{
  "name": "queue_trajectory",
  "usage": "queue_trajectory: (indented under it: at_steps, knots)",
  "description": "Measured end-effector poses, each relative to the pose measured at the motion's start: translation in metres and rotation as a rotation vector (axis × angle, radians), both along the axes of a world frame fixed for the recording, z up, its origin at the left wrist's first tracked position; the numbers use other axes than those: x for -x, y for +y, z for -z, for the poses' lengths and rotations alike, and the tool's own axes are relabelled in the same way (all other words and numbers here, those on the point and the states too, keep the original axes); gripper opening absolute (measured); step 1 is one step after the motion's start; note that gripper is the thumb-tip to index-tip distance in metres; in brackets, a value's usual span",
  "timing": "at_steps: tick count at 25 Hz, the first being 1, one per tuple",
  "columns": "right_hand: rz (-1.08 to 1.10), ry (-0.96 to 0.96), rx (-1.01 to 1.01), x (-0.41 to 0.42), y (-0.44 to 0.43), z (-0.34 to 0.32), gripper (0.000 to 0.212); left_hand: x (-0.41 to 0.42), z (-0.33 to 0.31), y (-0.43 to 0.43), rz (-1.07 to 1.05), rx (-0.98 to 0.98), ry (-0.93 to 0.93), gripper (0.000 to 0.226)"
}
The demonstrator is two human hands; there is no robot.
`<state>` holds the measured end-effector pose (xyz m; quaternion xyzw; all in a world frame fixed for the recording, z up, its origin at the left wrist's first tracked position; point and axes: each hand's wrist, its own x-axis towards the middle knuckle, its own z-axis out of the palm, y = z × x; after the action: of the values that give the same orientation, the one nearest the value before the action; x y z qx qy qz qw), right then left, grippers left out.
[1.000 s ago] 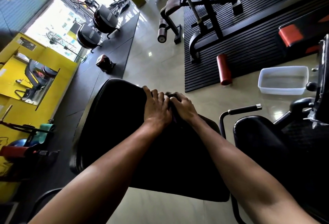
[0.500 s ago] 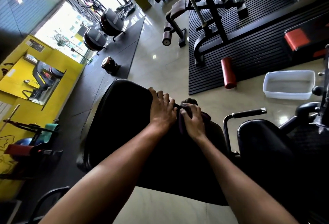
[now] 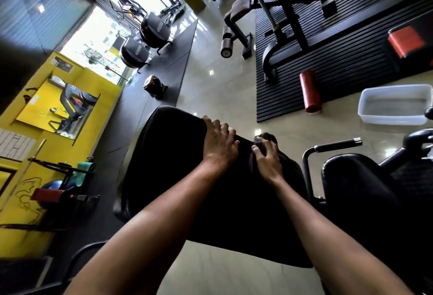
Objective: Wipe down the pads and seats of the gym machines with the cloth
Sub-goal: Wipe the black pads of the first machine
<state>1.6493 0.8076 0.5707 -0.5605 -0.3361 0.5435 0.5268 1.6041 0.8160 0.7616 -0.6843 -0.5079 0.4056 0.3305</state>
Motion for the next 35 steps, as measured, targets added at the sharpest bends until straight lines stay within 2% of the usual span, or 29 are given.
queue_trajectory:
  at_steps: [2, 4, 6, 10, 13, 17, 19, 21, 23, 26, 28, 30, 32, 35]
  knots:
    - [-0.033, 0.014, -0.13, 0.004, -0.036, -0.01, 0.041, 0.0, 0.001, 0.001, -0.002, 0.013, -0.007, 0.054]
    - [-0.05, 0.0, -0.167, 0.009, -0.083, 0.0, 0.051, 0.0, 0.001, 0.001, -0.005, 0.016, 0.003, 0.055]
    - [-0.02, -0.041, -0.111, 0.008, -0.102, 0.019, 0.054, 0.0, 0.002, 0.0, -0.008, 0.004, 0.016, 0.055]
    - [0.004, -0.031, 0.115, -0.003, -0.044, 0.024, 0.043, -0.001, 0.001, -0.003, 0.021, 0.007, 0.039, 0.054]
    - [-0.007, -0.027, 0.008, 0.002, -0.03, -0.01, 0.038, 0.0, -0.001, -0.004, 0.027, 0.018, 0.045, 0.054]
    - [0.012, 0.024, -0.19, 0.024, -0.12, -0.002, 0.044, 0.004, 0.002, -0.011, 0.101, 0.083, -0.008, 0.052]
    - [0.051, 0.005, -0.115, 0.024, -0.145, 0.021, 0.043, 0.007, 0.006, -0.025, 0.101, 0.125, -0.034, 0.056]
    - [0.068, 0.025, 0.066, 0.017, -0.128, 0.035, 0.043, 0.008, 0.011, -0.043, 0.086, 0.164, -0.022, 0.06]
    - [0.06, 0.019, 0.143, 0.01, -0.098, 0.026, 0.043, 0.008, 0.013, -0.064, 0.045, 0.195, 0.012, 0.062]
    - [0.05, 0.001, 0.037, 0.015, -0.092, -0.005, 0.038, 0.01, 0.012, -0.095, -0.022, 0.221, 0.076, 0.068]
    - [0.026, -0.017, -0.088, 0.025, -0.128, -0.018, 0.039, 0.019, 0.015, -0.115, -0.002, 0.216, 0.105, 0.071]
    - [0.047, -0.022, -0.196, 0.035, -0.18, -0.014, 0.041, 0.029, 0.019, -0.128, 0.071, 0.192, 0.109, 0.068]
    - [0.076, -0.06, -0.217, 0.036, -0.203, 0.007, 0.039, 0.035, 0.02, -0.133, 0.121, 0.177, 0.103, 0.067]
    - [0.106, -0.036, 0.052, 0.024, -0.171, 0.036, 0.034, 0.033, 0.02, -0.133, 0.139, 0.177, 0.109, 0.068]
